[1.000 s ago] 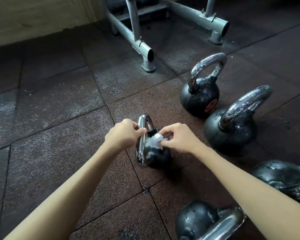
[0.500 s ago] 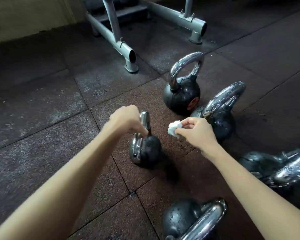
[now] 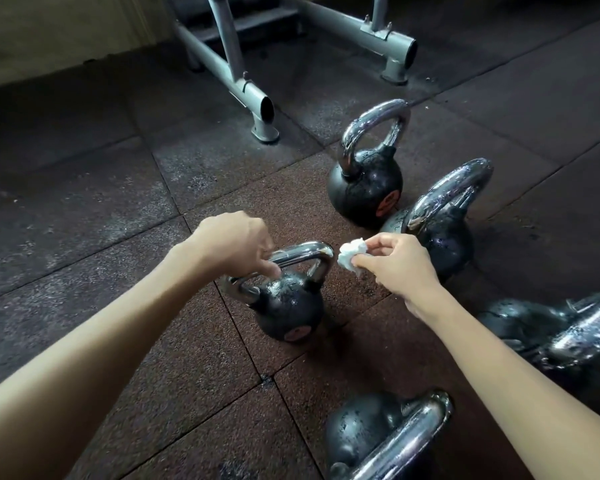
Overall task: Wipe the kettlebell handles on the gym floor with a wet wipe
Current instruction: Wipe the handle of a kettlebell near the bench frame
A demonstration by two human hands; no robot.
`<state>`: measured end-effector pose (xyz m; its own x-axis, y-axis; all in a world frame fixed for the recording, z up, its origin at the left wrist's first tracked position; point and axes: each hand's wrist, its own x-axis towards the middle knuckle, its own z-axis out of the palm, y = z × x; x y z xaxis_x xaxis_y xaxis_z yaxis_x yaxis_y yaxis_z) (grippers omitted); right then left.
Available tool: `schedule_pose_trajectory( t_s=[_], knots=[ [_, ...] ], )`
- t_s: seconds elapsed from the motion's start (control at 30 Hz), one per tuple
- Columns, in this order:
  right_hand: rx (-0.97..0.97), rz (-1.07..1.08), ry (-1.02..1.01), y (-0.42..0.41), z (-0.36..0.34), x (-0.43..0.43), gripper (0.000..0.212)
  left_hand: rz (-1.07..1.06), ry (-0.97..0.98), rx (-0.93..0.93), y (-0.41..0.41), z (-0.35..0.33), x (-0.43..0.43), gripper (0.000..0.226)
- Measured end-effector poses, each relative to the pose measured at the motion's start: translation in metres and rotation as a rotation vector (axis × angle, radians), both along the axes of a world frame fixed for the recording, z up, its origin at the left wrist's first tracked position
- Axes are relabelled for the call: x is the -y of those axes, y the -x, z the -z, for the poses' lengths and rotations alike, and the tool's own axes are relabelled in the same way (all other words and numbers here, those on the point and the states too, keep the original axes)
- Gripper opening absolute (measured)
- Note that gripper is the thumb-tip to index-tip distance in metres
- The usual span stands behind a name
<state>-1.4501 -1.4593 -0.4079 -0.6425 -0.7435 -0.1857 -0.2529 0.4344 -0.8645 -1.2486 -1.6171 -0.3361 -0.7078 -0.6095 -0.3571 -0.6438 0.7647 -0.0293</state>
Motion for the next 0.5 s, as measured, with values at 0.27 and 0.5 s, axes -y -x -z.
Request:
schedule_pose_trajectory(
  t_s=[0.27, 0.5],
  knots=[
    [-0.006, 0.019, -0.020, 0.003, -0.001, -0.006, 0.017, -0.101, 0.320, -0.114, -0.022, 0.027, -0.048, 0.067],
    [-0.020, 0.009, -0.032, 0.002, -0.002, -0.005, 0.018, -0.179, 0.306, -0.016, -0.017, 0.016, -0.051, 0.068]
  ],
)
